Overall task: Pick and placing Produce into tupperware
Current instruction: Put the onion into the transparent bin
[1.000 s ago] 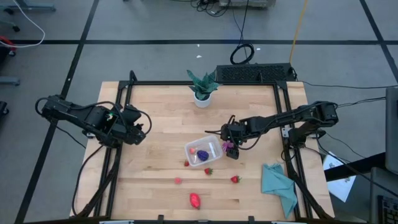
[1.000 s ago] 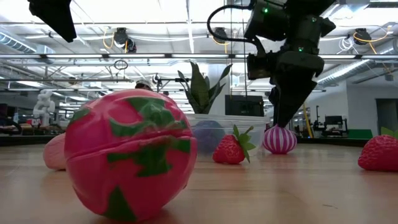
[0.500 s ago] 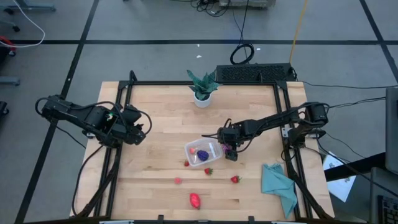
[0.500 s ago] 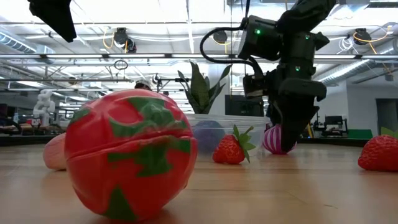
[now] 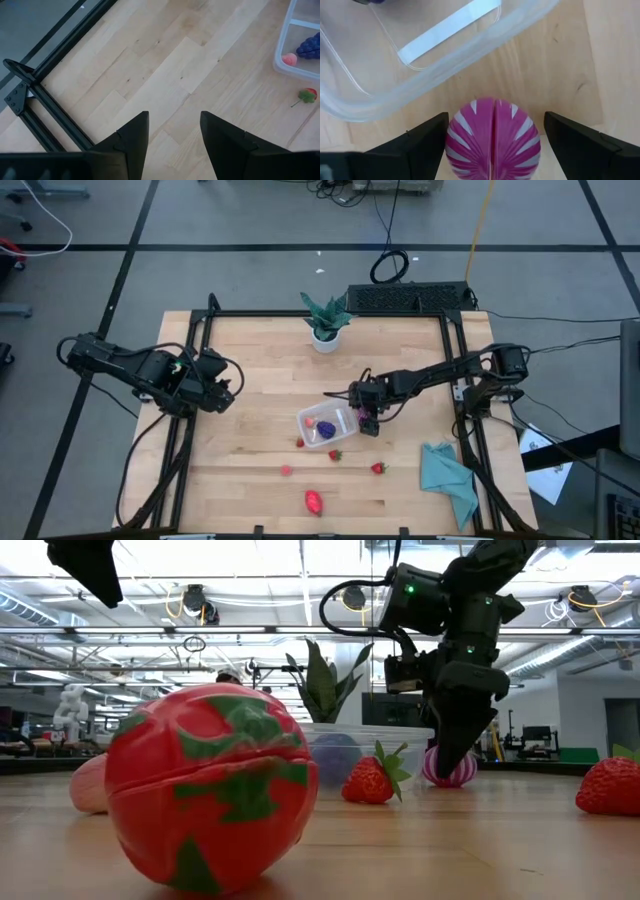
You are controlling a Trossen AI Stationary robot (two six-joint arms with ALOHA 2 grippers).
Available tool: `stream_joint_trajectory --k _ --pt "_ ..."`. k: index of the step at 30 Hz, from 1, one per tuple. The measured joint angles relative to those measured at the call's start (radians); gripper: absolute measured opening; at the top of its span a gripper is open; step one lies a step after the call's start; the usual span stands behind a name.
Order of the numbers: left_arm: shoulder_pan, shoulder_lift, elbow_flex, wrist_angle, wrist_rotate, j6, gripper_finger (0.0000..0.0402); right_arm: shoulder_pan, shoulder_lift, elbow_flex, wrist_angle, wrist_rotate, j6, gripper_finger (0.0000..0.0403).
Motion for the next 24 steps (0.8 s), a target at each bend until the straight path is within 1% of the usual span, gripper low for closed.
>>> stream_joint_trajectory --k 7,18,24 --pt "0.000 0.000 0.000 0.000 0.000 0.000 0.0184 0.000 0.000 0.000 -0.003 0.000 0.003 0.0318" --pt "0.000 0.000 0.000 0.000 0.000 0.000 0.0184 0.000 -0.001 0.000 -0.005 0.000 0.007 0.0273" --pt "0.000 0.000 0.000 0.000 0.000 0.000 0.0184 0.000 -0.002 0.001 -0.009 0.000 0.011 0.0263"
